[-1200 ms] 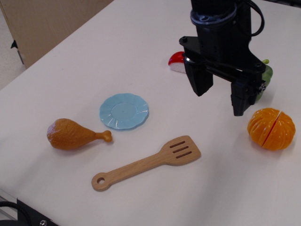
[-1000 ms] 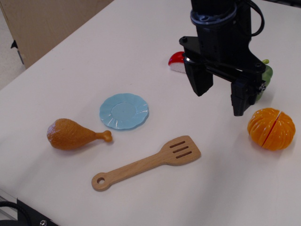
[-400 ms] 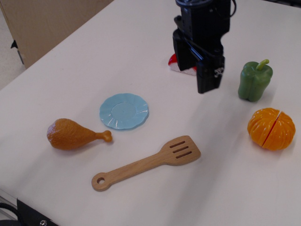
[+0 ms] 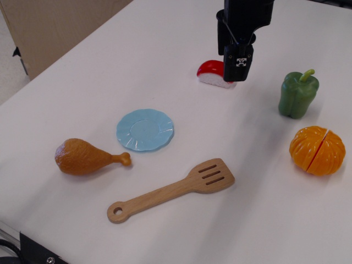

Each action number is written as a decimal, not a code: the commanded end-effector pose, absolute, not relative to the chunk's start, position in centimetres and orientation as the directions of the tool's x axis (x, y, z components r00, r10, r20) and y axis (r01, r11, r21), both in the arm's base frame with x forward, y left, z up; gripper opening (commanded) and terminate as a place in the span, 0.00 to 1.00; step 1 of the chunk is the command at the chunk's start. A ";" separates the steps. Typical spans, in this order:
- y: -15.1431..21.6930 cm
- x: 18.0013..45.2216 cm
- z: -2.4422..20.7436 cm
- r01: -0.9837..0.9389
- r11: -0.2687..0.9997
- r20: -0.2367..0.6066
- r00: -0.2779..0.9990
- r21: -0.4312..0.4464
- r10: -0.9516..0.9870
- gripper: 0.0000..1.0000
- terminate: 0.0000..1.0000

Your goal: Put sushi on plate

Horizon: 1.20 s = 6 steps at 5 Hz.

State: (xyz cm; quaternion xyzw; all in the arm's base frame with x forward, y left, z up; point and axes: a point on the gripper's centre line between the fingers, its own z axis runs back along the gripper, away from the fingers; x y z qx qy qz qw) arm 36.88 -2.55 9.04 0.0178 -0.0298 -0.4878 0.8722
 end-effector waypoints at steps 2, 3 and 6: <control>-0.7 43.7 8.7 0.900 0.422 0.006 0.424 0.108 -0.906 1.00 0.00; 0.2 44.6 7.3 0.900 0.426 -0.030 0.430 0.092 -0.902 1.00 0.00; 0.7 44.9 3.5 0.906 0.421 -0.038 0.423 0.049 -0.905 1.00 0.00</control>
